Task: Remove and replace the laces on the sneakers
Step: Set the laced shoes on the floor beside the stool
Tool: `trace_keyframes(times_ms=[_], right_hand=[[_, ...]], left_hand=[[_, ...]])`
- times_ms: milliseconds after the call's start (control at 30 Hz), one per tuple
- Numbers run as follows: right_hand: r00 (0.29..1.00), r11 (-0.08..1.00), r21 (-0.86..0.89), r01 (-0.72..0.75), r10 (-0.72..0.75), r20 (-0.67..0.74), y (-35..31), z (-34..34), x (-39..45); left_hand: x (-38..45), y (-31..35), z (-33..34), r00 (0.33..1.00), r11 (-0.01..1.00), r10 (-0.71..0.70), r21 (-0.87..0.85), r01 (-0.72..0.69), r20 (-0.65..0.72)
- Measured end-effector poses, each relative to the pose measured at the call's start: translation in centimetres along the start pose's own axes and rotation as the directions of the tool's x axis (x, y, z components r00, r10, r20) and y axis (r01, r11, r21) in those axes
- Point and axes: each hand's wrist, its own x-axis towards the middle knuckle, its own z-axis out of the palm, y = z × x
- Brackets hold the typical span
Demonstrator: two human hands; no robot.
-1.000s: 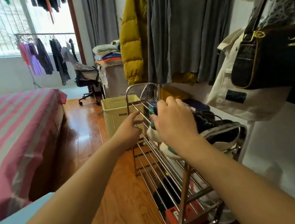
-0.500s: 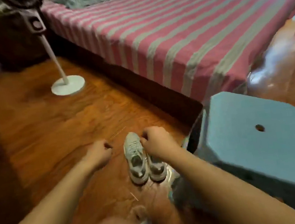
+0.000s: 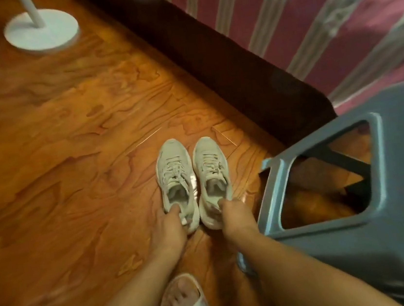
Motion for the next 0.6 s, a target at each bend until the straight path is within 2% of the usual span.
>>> trace_keyframes(times_ms=[67, 133, 233, 333, 400, 467, 600], right_hand=[[0.993, 0.997, 0.071, 0.042, -0.034, -0.116, -1.2, -2.6, -1.5], [0.954, 0.979, 0.167, 0.116, -0.063, -0.293, -2.5, -7.3, -3.6], [0.818, 0.932, 0.212, 0.294, -0.130, -0.561, -3.6, -17.2, -8.5], [0.635, 0.897, 0.142, 0.418, -0.177, -0.752, -0.9, -28.4, -15.8], [0.529, 0.909, 0.106, 0.402, -0.136, -0.837, 3.7, -34.5, -21.7], [0.459, 0.935, 0.092, 0.343, -0.081, -0.885, 9.6, -39.1, -27.8], [0.365, 0.994, 0.080, 0.073, 0.048, -0.930, 22.7, -44.5, -39.1]], left_hand=[[-0.1, 1.0, -3.3, 0.997, 0.997, -0.010, -0.078, 0.004, -0.072], [-0.4, 3.1, -8.5, 0.988, 0.996, 0.021, -0.078, -0.033, -0.153], [-2.5, 9.4, -17.4, 0.927, 0.975, 0.214, 0.011, -0.222, -0.307], [-8.4, 20.5, -24.6, 0.822, 0.911, 0.409, 0.135, -0.389, -0.395], [-14.3, 28.5, -27.5, 0.724, 0.824, 0.560, 0.179, -0.537, -0.403], [-19.9, 35.6, -28.2, 0.634, 0.728, 0.669, 0.167, -0.665, -0.387], [-29.6, 49.1, -23.6, 0.433, 0.488, 0.847, 0.128, -0.863, -0.309]])
